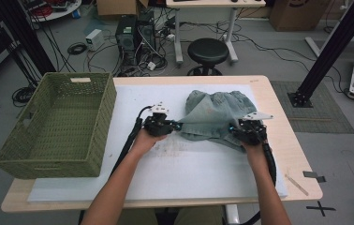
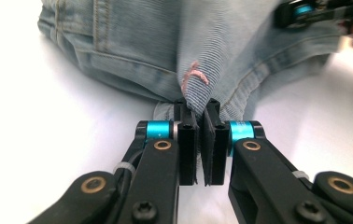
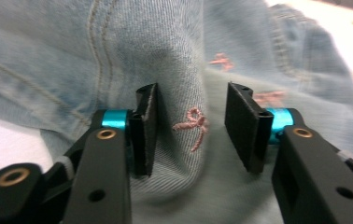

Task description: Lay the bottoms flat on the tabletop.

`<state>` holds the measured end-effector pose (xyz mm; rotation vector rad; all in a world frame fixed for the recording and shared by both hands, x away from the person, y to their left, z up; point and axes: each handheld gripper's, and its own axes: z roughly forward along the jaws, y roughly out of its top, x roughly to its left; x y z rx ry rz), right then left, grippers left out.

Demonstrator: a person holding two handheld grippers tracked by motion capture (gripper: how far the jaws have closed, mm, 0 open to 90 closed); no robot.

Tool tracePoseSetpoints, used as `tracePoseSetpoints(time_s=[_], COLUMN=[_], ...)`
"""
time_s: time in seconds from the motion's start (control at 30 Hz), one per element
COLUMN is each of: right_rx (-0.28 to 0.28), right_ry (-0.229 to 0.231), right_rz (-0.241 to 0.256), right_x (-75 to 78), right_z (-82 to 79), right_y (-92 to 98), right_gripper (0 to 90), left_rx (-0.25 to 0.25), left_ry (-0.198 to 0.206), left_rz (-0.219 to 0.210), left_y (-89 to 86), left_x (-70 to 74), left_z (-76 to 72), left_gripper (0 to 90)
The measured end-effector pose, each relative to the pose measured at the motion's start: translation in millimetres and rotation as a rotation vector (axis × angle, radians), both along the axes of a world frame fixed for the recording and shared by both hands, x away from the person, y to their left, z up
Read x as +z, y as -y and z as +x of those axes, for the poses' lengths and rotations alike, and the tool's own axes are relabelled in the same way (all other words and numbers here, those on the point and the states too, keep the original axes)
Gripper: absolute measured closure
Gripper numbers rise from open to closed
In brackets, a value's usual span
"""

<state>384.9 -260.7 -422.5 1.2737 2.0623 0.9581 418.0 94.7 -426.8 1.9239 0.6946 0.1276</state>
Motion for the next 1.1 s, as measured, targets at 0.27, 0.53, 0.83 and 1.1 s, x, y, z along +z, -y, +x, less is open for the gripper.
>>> tracePoseSetpoints(time_s=[0.27, 0.53, 0.83, 1.1], right_rx=[0.147, 0.255, 0.332, 0.342], right_ry=[-0.102, -0.139, -0.167, -0.166], right_rz=[-0.054, -0.04, -0.058, -0.093], right_x=[-13.0, -13.8, -3.6, 6.5], right_z=[1.1, -23.2, -61.3, -74.6], right_y=[-30.2, -16.8, 0.8, 12.5], right_gripper=[80.4, 87.2, 87.3, 86.8], left_rx=[-0.039, 0.046, 0.169, 0.19], left_ry=[-0.029, -0.041, -0.038, -0.038], left_rz=[-0.075, -0.145, -0.121, -0.072], left_y=[-32.1, -45.2, -41.0, -16.1], left_x=[-10.7, -7.1, -2.0, 3.3], left_z=[-41.2, -34.7, -4.6, 20.7], left_gripper=[85.9, 54.1, 42.3, 39.8])
